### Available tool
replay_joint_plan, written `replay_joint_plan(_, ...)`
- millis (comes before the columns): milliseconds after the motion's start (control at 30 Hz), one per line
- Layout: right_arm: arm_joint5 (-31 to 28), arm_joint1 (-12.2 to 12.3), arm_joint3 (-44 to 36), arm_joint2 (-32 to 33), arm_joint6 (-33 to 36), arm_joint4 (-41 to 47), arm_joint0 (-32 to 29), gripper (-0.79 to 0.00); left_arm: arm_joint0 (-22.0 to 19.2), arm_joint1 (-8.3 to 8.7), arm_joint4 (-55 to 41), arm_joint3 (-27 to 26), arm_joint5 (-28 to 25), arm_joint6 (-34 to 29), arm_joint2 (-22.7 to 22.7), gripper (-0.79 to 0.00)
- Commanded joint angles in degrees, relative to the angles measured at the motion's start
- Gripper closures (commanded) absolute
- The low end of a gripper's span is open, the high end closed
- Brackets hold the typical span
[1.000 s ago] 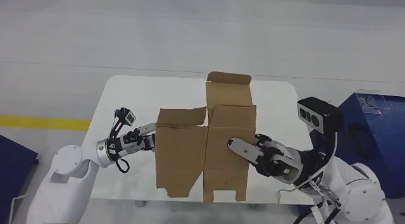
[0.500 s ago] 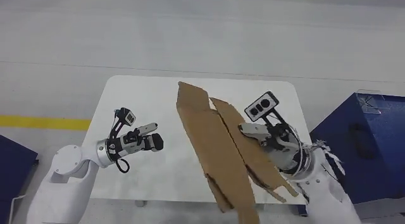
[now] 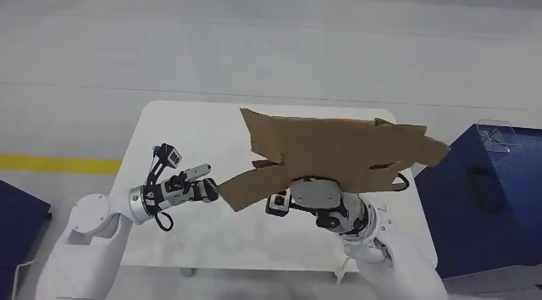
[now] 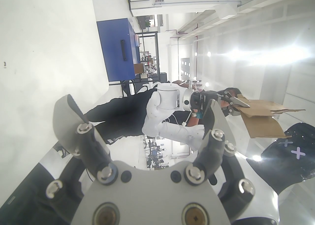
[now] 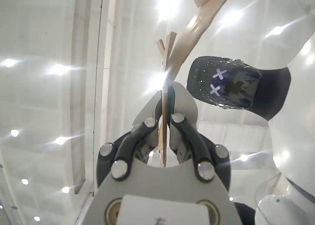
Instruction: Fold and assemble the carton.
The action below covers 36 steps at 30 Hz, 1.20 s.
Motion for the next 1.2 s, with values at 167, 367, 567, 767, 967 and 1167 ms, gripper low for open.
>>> replay_joint_plan(167,-6.8,-0.1,-1.9,4.3,2.0,-15.1,1.8,0.0,0.0,0.0,0.0,0.0,0.0,0.0,0.0,-0.785)
replay_joint_plan(367,-24.8,1.3,-7.4,15.1,7.6,-49.0,-0.8,0.0,0.0,0.0,0.0,0.0,0.0,0.0,0.0,-0.785)
replay_joint_plan(567,-46.2,2.1,-14.2,24.1,4.0,-76.5,-6.7,0.0,0.0,0.0,0.0,0.0,0.0,0.0,0.0,-0.785)
replay_joint_plan(767,-59.1,1.8,-17.6,25.2,-5.1,-96.0,-13.0,0.0,0.0,0.0,0.0,0.0,0.0,0.0,0.0,-0.785)
replay_joint_plan(967,-59.4,1.6,-14.5,23.0,-7.5,-97.5,-15.0,0.0,0.0,0.0,0.0,0.0,0.0,0.0,0.0,-0.785)
replay_joint_plan(1167,-59.4,1.6,-14.5,23.0,-7.5,-97.5,-15.0,0.0,0.0,0.0,0.0,0.0,0.0,0.0,0.0,-0.785)
